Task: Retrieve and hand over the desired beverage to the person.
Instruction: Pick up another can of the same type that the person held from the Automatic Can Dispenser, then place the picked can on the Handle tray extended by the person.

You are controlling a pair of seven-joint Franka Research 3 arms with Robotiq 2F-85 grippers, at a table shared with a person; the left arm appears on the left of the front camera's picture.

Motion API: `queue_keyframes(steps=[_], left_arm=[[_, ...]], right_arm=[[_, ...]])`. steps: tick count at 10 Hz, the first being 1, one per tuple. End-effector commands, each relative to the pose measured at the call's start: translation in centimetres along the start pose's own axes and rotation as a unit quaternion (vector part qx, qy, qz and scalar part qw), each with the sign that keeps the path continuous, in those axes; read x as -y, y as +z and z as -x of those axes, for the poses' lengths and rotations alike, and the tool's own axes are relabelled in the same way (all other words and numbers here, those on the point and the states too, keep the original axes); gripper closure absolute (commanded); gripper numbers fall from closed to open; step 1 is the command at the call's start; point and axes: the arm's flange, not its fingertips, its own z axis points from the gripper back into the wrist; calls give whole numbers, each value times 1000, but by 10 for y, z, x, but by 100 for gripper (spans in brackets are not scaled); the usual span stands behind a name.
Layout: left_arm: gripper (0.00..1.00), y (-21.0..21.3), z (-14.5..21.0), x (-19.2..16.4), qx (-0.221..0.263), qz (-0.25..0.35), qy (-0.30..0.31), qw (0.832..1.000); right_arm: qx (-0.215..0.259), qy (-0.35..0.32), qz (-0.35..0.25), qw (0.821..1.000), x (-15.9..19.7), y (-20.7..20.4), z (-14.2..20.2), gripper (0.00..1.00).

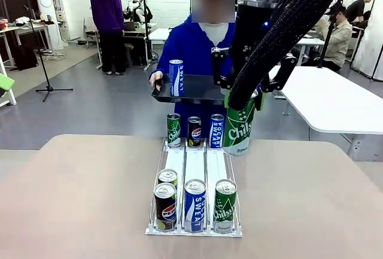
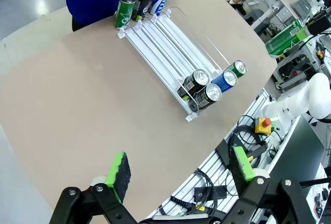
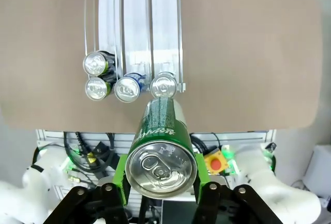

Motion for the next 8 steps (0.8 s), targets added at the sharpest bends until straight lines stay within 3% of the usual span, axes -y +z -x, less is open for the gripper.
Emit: queue_keyframes(steps=[1,8], left_arm=[[0,0,1,-2,5,8,-8,1000],[0,0,1,-2,5,8,-8,1000]], right_arm=[[3,0,1,1000,2,-1,5,100],[3,0,1,1000,2,-1,5,100]])
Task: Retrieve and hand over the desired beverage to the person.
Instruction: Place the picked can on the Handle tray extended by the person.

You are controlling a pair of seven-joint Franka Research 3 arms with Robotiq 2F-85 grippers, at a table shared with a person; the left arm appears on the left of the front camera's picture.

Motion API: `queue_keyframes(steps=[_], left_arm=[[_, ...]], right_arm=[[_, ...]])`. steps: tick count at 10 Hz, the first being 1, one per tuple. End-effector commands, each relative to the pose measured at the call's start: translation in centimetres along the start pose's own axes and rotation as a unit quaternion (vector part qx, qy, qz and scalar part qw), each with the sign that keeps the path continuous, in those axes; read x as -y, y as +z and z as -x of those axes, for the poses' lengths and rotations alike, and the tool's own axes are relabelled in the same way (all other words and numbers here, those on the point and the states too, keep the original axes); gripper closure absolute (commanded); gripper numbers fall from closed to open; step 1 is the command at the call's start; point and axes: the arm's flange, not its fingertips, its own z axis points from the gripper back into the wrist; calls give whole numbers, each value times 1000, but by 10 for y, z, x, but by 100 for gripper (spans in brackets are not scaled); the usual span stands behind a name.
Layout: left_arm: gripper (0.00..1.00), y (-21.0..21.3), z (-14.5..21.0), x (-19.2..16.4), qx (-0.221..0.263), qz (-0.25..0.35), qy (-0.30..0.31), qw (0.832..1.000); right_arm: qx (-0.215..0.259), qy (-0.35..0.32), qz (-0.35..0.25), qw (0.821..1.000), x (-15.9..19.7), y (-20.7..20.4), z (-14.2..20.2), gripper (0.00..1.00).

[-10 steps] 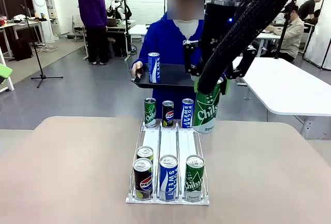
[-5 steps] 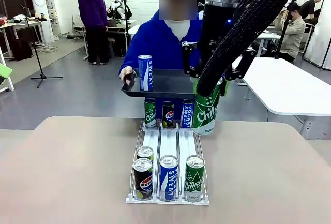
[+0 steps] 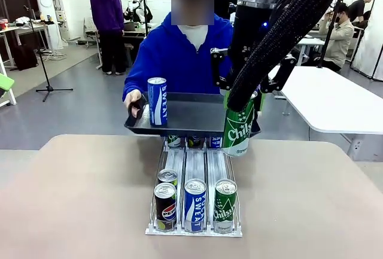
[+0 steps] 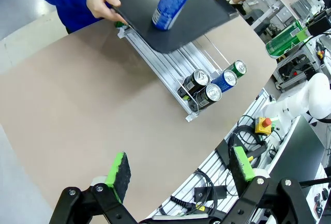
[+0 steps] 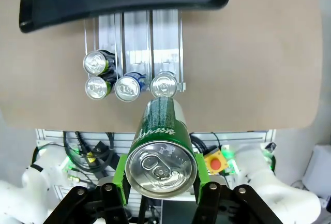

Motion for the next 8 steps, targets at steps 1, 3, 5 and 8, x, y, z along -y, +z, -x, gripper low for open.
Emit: queue_keyframes(steps=[1,3,5,8], left_arm=[[0,0,1,-2,5,8,-8,1000],[0,0,1,-2,5,8,-8,1000],[0,0,1,-2,5,8,-8,1000],[0,0,1,-2,5,8,-8,1000]], right_arm=[[3,-2,0,1000,3,0,3,100],[3,-2,0,1000,3,0,3,100],[3,-2,0,1000,3,0,3,100],[19,30,12,999,-32,18,-30,43]])
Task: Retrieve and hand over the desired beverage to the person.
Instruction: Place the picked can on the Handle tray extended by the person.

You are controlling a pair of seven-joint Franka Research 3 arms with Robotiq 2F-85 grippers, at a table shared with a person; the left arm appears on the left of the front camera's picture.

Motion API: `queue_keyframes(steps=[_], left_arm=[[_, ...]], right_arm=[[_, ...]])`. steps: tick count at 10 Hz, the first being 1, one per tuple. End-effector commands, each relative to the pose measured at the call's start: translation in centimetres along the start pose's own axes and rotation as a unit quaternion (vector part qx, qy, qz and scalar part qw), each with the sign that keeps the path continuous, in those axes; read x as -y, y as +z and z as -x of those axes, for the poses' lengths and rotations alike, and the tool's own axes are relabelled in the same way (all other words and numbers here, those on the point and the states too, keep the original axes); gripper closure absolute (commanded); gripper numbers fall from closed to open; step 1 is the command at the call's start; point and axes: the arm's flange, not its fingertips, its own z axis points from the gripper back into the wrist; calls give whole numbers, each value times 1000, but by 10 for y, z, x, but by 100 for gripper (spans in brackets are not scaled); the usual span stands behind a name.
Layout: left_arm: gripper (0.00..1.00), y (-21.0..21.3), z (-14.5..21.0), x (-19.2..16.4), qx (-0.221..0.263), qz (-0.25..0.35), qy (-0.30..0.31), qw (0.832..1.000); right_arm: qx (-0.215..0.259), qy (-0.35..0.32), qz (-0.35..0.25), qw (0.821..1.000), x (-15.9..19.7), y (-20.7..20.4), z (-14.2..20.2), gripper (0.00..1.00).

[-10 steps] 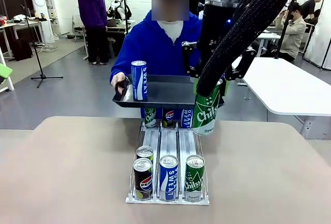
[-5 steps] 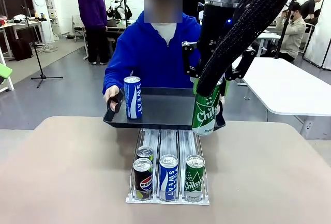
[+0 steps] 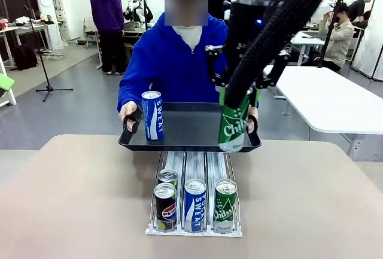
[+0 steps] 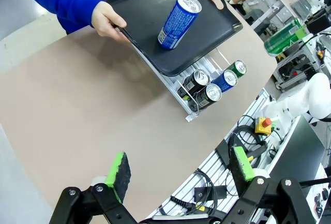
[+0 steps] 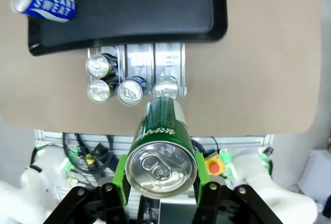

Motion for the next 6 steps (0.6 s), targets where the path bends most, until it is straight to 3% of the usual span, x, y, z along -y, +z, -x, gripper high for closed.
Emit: queue_keyframes(steps=[1,3,6], left_arm=[[0,0,1,-2,5,8,-8,1000],[0,0,1,-2,5,8,-8,1000],[0,0,1,-2,5,8,-8,1000]], right_arm=[[9,13,9,1000,-29,15,-41,43],[5,16,22,1000,-31,1,-96,43],[12,9,-10,1000,-17,-36,-157,43]])
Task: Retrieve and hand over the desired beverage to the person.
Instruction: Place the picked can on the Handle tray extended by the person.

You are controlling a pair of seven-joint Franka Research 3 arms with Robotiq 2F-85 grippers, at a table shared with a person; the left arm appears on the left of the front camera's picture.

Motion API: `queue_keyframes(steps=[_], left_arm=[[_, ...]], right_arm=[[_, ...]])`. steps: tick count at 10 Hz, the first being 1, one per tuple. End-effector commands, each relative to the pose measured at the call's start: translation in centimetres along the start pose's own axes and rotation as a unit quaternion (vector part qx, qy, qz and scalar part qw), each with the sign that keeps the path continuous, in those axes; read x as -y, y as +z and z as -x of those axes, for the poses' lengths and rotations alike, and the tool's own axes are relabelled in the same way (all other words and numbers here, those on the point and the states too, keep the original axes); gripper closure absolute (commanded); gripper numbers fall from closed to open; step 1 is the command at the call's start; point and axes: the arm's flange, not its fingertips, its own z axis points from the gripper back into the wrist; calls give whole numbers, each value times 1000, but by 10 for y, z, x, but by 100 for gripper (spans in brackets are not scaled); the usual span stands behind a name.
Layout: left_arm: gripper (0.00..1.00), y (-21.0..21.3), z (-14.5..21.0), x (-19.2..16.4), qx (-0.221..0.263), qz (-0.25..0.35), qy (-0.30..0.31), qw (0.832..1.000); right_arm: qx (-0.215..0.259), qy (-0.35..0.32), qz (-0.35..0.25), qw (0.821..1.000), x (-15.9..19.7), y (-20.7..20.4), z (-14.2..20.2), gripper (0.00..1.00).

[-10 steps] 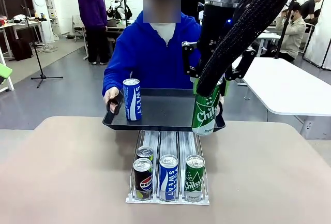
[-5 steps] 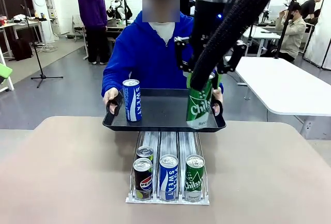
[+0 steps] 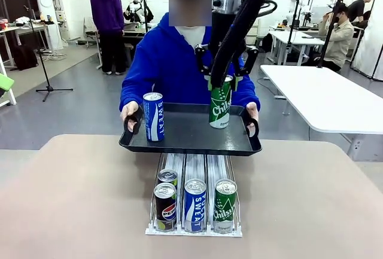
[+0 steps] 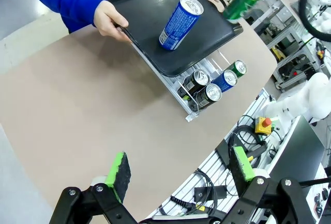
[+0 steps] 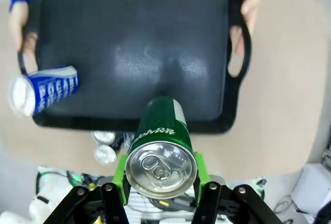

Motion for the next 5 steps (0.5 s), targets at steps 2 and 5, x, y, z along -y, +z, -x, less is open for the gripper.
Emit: queue_keyframes(steps=[2,5], left_arm=[[0,0,1,-2,5,8,-8,1000],[0,0,1,-2,5,8,-8,1000]], right_arm=[[37,-1,-11,999,-5,-13,-18,43],[72,-45,11,996,-8,-38,-29,43]])
